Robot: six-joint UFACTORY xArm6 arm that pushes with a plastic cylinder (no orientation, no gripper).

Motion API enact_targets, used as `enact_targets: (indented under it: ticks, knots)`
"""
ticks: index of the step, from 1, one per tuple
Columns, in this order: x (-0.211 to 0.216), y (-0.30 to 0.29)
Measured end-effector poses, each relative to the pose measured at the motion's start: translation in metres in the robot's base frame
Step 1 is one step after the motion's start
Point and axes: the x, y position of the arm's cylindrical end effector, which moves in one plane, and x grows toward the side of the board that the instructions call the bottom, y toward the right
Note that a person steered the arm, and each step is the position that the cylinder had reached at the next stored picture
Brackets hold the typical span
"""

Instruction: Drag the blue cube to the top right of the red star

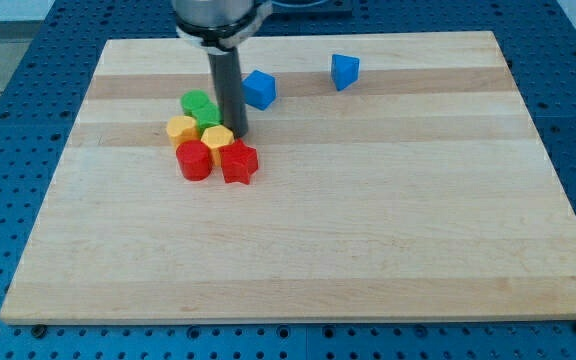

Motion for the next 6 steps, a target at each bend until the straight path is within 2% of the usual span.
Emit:
enact_targets:
  ticks: [1,3,5,6]
  knots:
    - [-0.001,-0.024]
    - [-0.038,-0.036]
    - [-0.087,0.006]
    - [-0.089,0.053]
